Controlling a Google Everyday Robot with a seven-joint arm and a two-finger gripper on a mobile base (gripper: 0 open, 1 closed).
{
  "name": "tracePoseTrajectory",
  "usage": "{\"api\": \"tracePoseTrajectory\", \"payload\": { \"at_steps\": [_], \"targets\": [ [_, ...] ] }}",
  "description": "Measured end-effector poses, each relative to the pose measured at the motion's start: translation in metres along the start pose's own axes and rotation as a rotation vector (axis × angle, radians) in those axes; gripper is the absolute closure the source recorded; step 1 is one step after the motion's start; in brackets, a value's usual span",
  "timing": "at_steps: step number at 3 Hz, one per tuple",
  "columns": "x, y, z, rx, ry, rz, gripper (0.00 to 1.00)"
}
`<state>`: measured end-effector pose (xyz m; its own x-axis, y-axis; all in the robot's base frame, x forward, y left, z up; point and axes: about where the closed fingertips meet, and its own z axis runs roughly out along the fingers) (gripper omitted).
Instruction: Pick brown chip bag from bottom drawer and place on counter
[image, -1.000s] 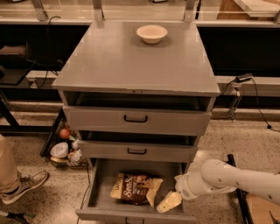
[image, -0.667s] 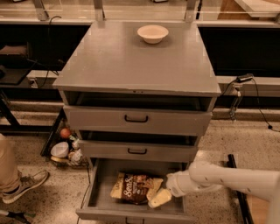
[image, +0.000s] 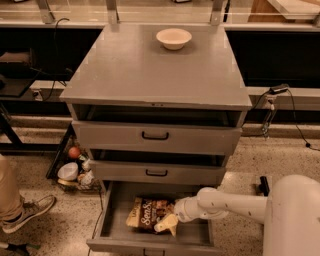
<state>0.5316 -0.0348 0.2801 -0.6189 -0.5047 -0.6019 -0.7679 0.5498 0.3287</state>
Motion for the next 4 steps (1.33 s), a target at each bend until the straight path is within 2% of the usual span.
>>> {"api": "tracePoseTrajectory", "payload": {
  "at_steps": [1, 2, 4],
  "targets": [
    [0.0, 0.0, 0.0, 0.0, 0.0, 0.0, 0.0],
    [-0.003, -0.006, 0.016, 0.01, 0.001, -0.027, 0.0],
    [-0.011, -0.036, 0.066, 0.046, -0.014, -0.099, 0.0]
  ]
}}
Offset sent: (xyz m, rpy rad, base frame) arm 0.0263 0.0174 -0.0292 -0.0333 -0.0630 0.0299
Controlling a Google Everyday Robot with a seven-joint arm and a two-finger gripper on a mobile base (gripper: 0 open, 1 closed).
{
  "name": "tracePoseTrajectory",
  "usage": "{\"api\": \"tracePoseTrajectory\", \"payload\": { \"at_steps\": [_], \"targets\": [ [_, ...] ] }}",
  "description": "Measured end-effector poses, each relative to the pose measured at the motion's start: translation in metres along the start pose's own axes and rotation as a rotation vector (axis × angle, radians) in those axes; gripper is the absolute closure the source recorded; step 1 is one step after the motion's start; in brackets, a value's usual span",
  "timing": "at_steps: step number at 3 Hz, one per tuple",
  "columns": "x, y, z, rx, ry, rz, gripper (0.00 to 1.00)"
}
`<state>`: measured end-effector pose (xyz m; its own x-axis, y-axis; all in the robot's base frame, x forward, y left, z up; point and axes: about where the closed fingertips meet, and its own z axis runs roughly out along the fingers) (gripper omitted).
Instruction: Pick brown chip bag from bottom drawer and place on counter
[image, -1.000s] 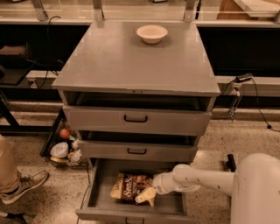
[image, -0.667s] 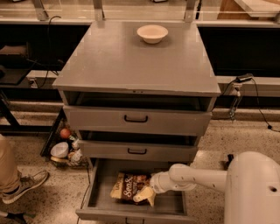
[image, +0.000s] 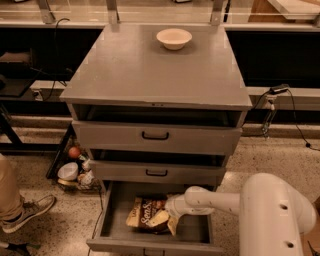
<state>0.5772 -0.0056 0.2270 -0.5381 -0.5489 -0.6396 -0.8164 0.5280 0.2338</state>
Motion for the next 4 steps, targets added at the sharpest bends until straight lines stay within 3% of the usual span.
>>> {"api": "tracePoseTrajectory", "payload": {
  "at_steps": [2, 4],
  "targets": [
    [0.002, -0.011, 0.053, -0.016, 0.051, -0.038, 0.0],
    [0.009, -0.003, 0.108, -0.112, 0.114, -0.068, 0.0]
  ]
}}
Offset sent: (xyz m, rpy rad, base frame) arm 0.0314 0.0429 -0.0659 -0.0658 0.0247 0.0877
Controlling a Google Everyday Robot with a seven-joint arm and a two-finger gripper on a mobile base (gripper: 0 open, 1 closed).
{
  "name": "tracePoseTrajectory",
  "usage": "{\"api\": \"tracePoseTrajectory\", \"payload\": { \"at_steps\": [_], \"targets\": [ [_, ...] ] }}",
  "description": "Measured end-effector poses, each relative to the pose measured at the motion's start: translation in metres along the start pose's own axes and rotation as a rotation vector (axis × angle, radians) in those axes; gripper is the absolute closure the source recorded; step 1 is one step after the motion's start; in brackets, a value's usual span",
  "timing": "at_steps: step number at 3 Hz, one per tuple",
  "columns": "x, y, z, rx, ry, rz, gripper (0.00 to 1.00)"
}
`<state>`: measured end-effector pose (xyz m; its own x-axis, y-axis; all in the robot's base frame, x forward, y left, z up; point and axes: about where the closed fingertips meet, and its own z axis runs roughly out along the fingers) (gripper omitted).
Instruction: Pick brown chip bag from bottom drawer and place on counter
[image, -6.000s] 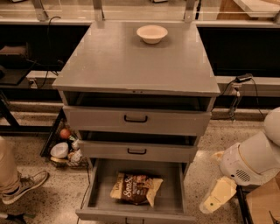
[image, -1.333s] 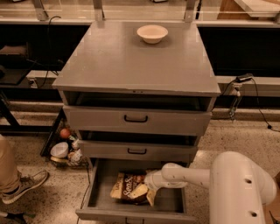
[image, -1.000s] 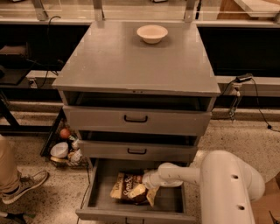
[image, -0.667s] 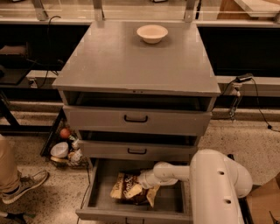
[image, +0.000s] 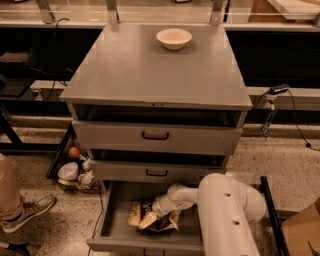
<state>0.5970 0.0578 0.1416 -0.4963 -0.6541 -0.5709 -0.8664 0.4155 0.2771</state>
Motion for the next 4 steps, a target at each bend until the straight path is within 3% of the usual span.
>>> {"api": "tracePoseTrajectory", "payload": {
  "at_steps": [1, 4],
  "targets": [
    [0.0015, 0.0052, 0.0191, -0.043, 0.013, -0.007, 0.18],
    [-0.0046, 0.0093, 0.0142, -0.055, 0.012, -0.006, 0.89]
  ]
}}
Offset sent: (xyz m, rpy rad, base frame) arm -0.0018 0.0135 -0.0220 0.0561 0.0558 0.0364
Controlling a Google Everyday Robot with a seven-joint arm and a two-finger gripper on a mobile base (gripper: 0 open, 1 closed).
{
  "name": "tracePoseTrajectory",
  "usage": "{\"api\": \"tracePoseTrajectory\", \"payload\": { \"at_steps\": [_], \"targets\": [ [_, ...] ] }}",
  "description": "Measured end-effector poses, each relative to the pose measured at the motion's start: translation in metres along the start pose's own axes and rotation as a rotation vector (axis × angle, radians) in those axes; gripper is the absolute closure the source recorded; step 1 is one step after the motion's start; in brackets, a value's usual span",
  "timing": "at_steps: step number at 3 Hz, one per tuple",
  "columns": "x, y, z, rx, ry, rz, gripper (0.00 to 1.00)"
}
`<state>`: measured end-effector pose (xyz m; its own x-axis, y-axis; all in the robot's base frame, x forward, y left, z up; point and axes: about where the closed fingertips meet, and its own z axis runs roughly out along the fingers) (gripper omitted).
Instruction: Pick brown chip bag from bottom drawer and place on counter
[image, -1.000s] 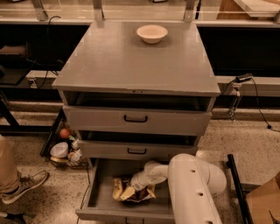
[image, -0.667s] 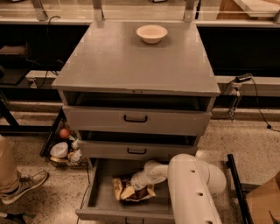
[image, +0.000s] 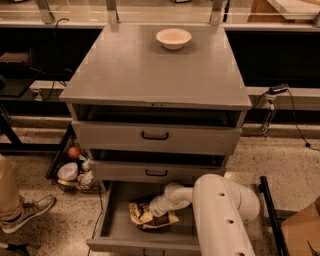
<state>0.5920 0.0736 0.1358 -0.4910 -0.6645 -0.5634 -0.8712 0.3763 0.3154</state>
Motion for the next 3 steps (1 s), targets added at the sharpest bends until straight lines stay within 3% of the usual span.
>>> {"api": "tracePoseTrajectory", "payload": {
  "at_steps": [1, 2, 3],
  "targets": [
    [0.0, 0.001, -0.004, 0.001, -0.007, 0.001, 1.0],
    [0.01, 0.006, -0.043, 0.017, -0.101, 0.013, 1.0],
    [-0.017, 0.055, -0.093, -0.042, -0.283, -0.05, 1.0]
  ]
}}
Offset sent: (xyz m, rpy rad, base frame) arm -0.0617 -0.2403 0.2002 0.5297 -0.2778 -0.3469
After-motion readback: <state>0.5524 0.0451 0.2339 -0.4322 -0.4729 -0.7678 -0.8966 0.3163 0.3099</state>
